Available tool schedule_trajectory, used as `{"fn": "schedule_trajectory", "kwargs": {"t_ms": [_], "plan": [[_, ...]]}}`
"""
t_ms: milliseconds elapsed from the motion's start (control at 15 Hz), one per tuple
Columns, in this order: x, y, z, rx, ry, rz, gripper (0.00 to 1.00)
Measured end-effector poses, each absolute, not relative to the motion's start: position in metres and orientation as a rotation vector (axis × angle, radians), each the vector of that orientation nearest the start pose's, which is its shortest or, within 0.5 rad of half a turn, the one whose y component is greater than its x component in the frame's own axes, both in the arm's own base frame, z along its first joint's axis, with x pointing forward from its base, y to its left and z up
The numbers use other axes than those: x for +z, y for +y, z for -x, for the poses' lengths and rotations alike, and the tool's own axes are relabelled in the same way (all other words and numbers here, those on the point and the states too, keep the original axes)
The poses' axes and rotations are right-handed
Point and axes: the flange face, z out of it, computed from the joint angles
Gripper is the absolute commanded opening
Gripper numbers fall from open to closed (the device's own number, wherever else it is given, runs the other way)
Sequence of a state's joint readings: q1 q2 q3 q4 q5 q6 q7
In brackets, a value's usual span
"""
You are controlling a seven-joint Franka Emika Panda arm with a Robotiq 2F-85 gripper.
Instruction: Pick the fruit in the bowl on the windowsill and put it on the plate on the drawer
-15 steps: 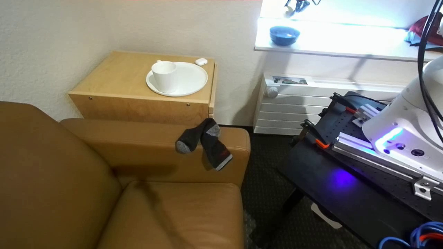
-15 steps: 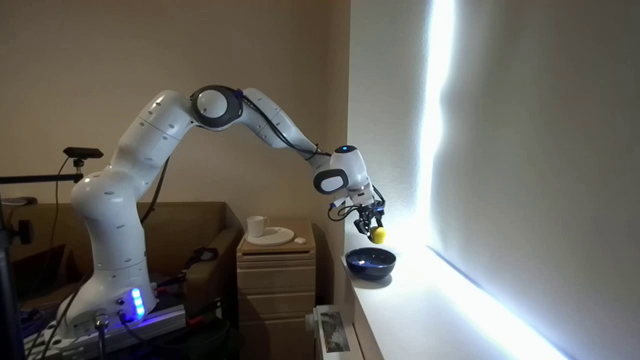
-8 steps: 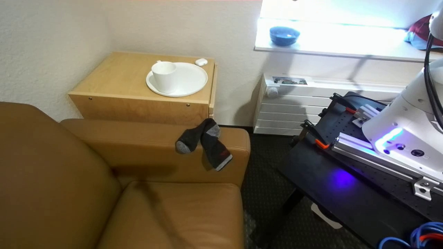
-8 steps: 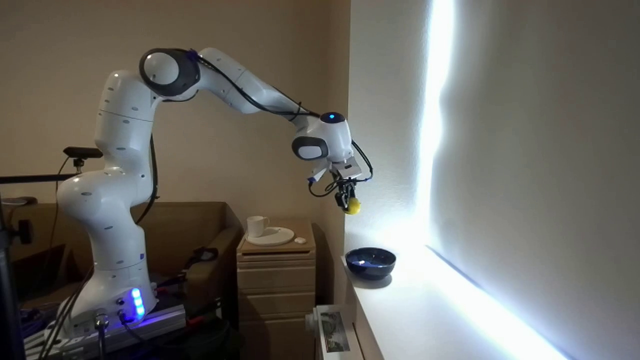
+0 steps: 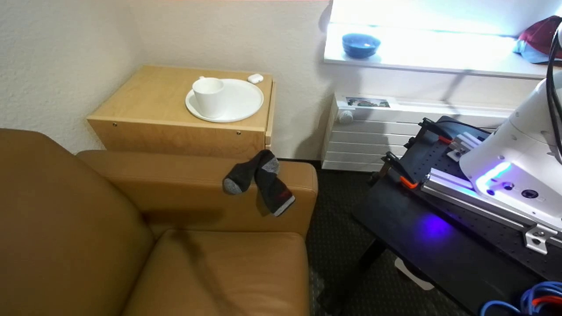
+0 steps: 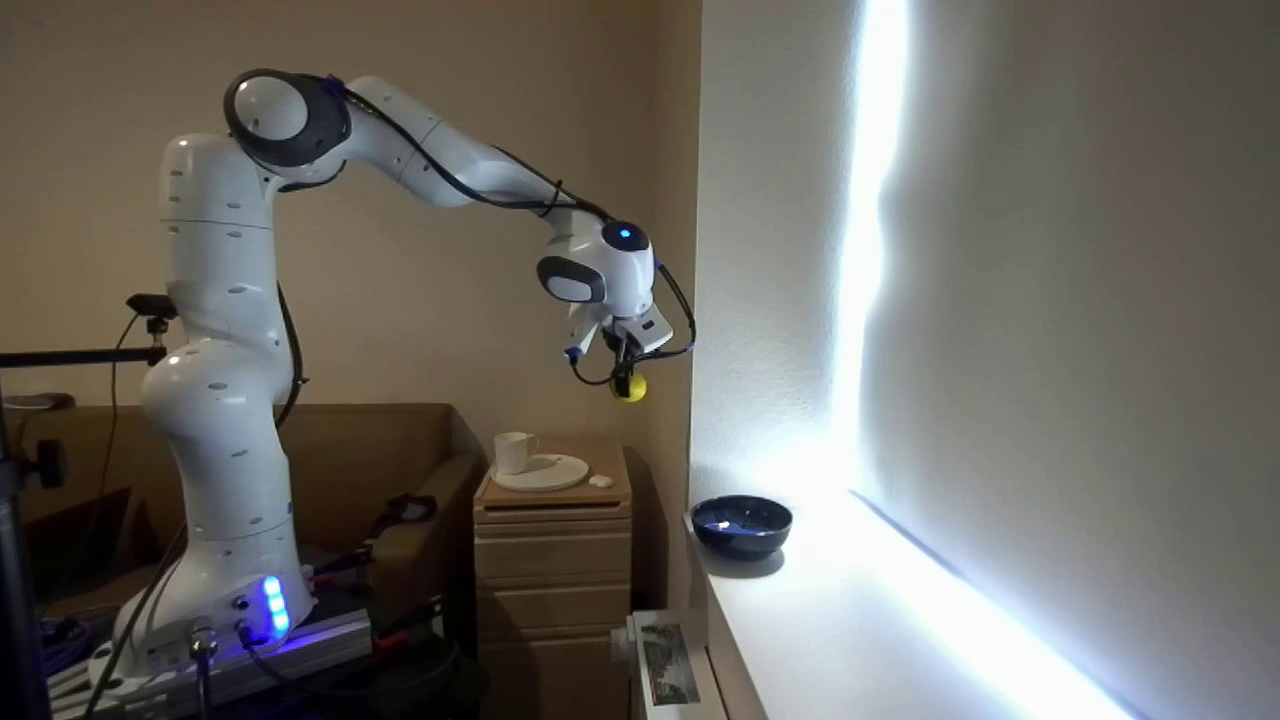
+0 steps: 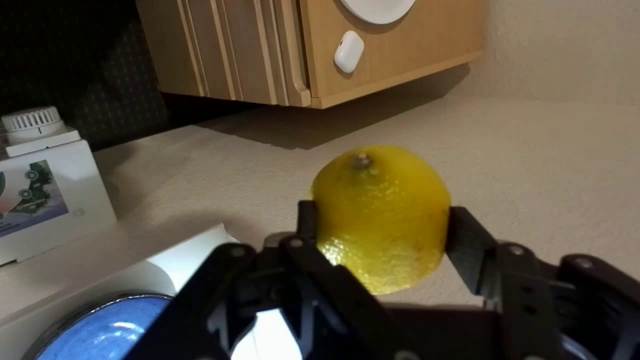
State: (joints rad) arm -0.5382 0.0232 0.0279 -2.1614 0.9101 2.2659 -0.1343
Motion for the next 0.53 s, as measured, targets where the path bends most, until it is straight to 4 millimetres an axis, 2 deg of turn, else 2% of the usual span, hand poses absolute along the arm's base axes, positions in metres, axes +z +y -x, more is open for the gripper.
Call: {"fn": "schedule_trajectory", "kwargs": {"t_ms": [67,133,333,400,533], "plan": [[0.402,-0.256,-0.491,-0.385,1.127,2.187,0.66],[0.402,-0.259,-0.489,-0.387,1.126,2.187,0.41],[0.401,-0.258,-0.489,-0.385,1.122,2.191,0.41],[0.402,-0.247,-0.495,-0.379,1.087,2.207,0.41],[0.406,-0.198,-0.519,-0.350,0.959,2.260,0.41]]}}
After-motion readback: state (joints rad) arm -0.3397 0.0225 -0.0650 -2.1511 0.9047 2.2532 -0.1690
